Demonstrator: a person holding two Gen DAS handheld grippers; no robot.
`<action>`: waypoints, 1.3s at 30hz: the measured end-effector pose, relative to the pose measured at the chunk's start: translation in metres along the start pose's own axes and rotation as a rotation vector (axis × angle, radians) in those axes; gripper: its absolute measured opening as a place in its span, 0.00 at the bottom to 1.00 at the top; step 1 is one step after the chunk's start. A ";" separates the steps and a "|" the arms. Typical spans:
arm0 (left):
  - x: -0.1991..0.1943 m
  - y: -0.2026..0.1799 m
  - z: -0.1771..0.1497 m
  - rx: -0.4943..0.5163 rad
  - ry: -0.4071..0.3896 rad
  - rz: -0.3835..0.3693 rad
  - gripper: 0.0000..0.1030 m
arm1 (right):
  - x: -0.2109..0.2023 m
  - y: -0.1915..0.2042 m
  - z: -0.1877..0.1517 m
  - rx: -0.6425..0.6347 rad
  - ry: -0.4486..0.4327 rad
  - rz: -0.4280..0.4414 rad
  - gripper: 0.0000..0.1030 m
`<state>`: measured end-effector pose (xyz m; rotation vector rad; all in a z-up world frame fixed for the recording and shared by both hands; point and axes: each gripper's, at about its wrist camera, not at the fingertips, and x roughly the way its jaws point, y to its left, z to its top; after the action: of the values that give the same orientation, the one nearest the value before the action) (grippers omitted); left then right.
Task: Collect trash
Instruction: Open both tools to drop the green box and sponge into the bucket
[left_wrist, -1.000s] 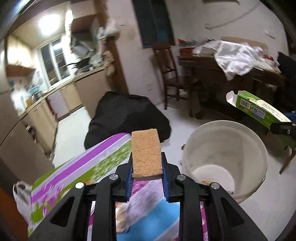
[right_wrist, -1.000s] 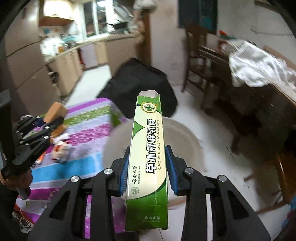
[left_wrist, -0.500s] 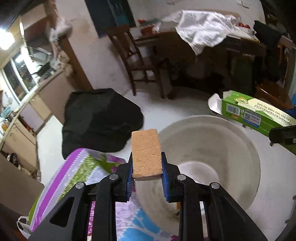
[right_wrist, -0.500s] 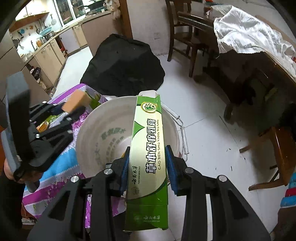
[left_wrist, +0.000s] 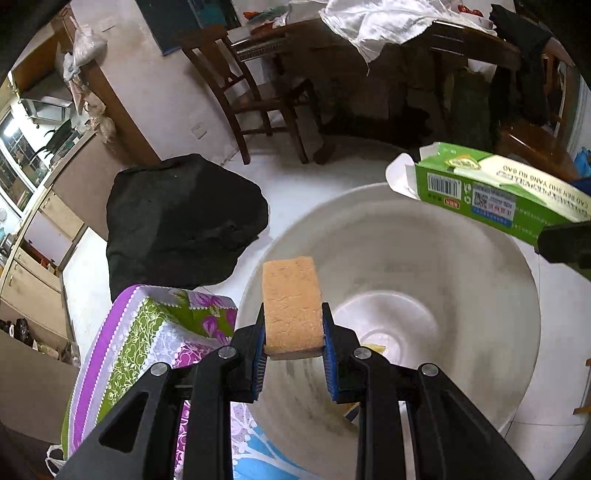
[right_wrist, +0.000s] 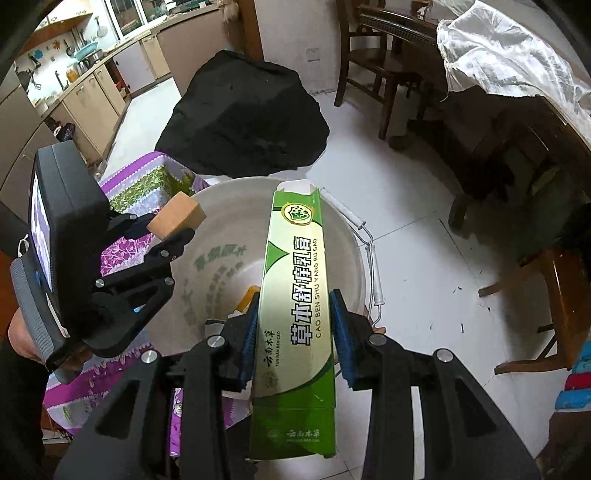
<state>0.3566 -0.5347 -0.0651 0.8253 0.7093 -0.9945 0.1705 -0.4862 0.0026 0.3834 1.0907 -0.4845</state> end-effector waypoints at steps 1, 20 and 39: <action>0.002 0.000 -0.001 0.001 0.002 -0.002 0.26 | 0.000 -0.001 0.000 0.000 0.001 0.000 0.33; 0.028 0.011 -0.016 0.004 0.041 -0.025 0.26 | 0.017 0.000 0.002 -0.012 0.050 0.019 0.33; 0.044 0.034 -0.020 -0.048 0.034 0.006 0.50 | 0.033 -0.004 0.012 0.010 0.024 0.022 0.41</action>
<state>0.4011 -0.5261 -0.1022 0.8039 0.7570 -0.9565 0.1897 -0.5017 -0.0229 0.4108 1.1061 -0.4670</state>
